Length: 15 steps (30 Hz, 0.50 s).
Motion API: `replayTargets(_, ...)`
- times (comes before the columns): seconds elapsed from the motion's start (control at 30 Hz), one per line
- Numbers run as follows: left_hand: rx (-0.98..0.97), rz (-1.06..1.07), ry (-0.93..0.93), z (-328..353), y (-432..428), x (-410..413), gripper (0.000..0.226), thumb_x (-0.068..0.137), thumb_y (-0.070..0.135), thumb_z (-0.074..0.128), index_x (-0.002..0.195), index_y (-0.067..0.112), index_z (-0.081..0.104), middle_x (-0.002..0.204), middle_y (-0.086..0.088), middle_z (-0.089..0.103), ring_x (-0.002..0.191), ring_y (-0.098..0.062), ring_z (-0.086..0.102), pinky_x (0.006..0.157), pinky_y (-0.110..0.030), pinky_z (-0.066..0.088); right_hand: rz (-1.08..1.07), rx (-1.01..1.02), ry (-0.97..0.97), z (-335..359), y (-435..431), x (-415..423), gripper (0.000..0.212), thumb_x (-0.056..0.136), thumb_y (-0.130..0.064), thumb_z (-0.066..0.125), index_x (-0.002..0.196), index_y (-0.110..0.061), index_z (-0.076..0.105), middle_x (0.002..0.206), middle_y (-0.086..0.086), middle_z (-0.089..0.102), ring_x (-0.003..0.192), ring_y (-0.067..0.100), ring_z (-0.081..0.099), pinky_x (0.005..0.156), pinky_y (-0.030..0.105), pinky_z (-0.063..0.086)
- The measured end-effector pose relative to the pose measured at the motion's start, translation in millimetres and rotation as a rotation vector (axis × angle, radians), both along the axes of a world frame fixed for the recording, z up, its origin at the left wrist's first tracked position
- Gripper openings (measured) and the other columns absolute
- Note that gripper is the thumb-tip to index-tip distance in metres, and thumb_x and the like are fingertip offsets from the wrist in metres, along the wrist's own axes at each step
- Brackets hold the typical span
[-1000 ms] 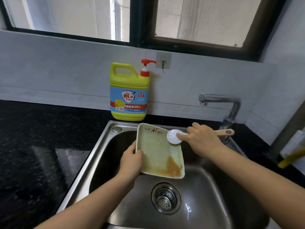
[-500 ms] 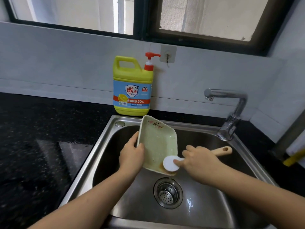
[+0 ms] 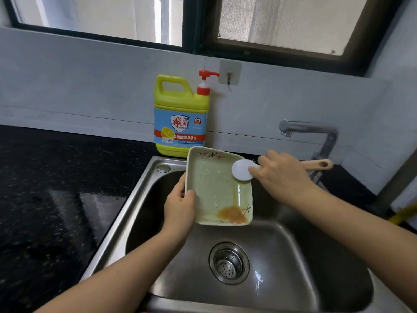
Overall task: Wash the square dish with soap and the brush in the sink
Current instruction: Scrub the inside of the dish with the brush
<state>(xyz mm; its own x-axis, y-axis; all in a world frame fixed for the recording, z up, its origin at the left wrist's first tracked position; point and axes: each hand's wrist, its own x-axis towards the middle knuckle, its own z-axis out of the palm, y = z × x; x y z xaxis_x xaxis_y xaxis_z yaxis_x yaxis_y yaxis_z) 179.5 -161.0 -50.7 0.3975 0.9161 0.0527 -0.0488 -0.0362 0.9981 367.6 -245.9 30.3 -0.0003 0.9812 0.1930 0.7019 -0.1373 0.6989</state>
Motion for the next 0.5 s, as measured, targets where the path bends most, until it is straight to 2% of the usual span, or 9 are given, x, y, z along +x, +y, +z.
replayTargets(0.1,0.022,0.013,0.002,-1.9,-0.2,1.0,0.05,0.09,0.005,0.037,0.124,0.033,0.058,0.101,0.007,0.068,0.094,-0.014,0.064,0.081,-0.036,0.056,0.02,-0.082,0.009,-5.3,-7.4,-17.6,0.024,0.042,-0.018,0.085,0.047,-0.019,0.061,0.051,0.001,0.053,0.05,0.021,0.051,0.046,0.026,0.018)
replayTargets(0.13,0.022,0.017,0.004,-2.9,0.5,1.0,0.05,0.089,0.005,0.037,0.123,0.035,0.058,0.1,0.007,0.069,0.093,-0.014,0.064,0.082,-0.038,0.056,0.067,-0.133,0.006,-8.6,-11.0,-25.3,0.02,0.047,-0.02,0.084,0.052,-0.019,0.064,0.056,0.002,0.057,0.055,0.022,0.054,0.047,0.026,0.021)
replayTargets(0.2,0.017,0.029,0.006,-3.9,1.4,0.4,0.05,0.089,0.006,0.037,0.122,0.036,0.059,0.1,0.007,0.068,0.094,-0.015,0.063,0.082,-0.039,0.056,0.063,-0.321,0.051,-13.4,-15.9,-38.2,0.006,0.079,-0.019,0.067,0.084,-0.017,0.07,0.086,0.006,0.062,0.083,0.026,0.057,0.056,0.031,0.026)
replayTargets(0.23,0.012,0.036,0.007,-3.8,1.9,0.1,0.049,0.089,0.007,0.037,0.122,0.036,0.058,0.102,0.007,0.068,0.095,-0.014,0.063,0.082,-0.038,0.056,0.001,-0.359,0.05,-15.6,-16.0,-38.9,0.015,0.089,-0.016,0.054,0.097,-0.015,0.067,0.098,0.007,0.06,0.094,0.027,0.054,0.06,0.033,0.027)
replayTargets(0.27,0.007,0.04,0.008,-3.3,1.7,0.0,0.049,0.089,0.007,0.037,0.122,0.036,0.058,0.103,0.007,0.067,0.096,-0.014,0.062,0.081,-0.036,0.055,-0.003,-0.342,0.047,-10.5,-16.3,-43.3,0.016,0.09,-0.016,0.052,0.099,-0.014,0.066,0.101,0.007,0.059,0.096,0.027,0.053,0.061,0.033,0.027)
replayTargets(0.33,-0.007,0.041,0.007,-1.7,1.2,-0.2,0.046,0.091,0.007,0.037,0.121,0.034,0.059,0.103,0.007,0.067,0.095,-0.013,0.062,0.076,-0.031,0.053,0.004,-0.217,-0.004,1.5,-10.1,-40.8,0.01,0.085,-0.019,0.061,0.09,-0.014,0.068,0.092,0.007,0.062,0.088,0.027,0.055,0.058,0.032,0.027)
replayTargets(0.37,-0.016,0.038,0.004,-1.0,0.7,-0.1,0.045,0.091,0.008,0.036,0.119,0.034,0.06,0.102,0.007,0.067,0.094,-0.012,0.062,0.075,-0.03,0.053,-0.024,-0.185,-0.026,4.1,-7.3,-33.5,0.012,0.088,-0.018,0.057,0.093,-0.014,0.067,0.094,0.007,0.061,0.09,0.026,0.054,0.059,0.032,0.028)
replayTargets(0.43,-0.028,0.033,-0.004,-0.1,0.0,0.1,0.044,0.092,0.008,0.036,0.117,0.036,0.059,0.1,0.009,0.066,0.093,-0.012,0.062,0.076,-0.03,0.053,-0.077,-0.213,-0.076,10.6,-4.0,-25.0,0.022,0.095,-0.014,0.042,0.103,-0.013,0.062,0.101,0.004,0.057,0.094,0.023,0.049,0.062,0.032,0.029)
replayTargets(0.5,-0.026,0.034,-0.008,-0.2,-0.1,0.1,0.045,0.092,0.008,0.037,0.116,0.038,0.06,0.099,0.01,0.066,0.093,-0.012,0.062,0.078,-0.032,0.054,-0.07,-0.279,-0.096,13.9,-2.8,-24.9,0.021,0.096,-0.015,0.041,0.105,-0.013,0.06,0.102,0.003,0.055,0.09,0.02,0.046,0.063,0.031,0.03)
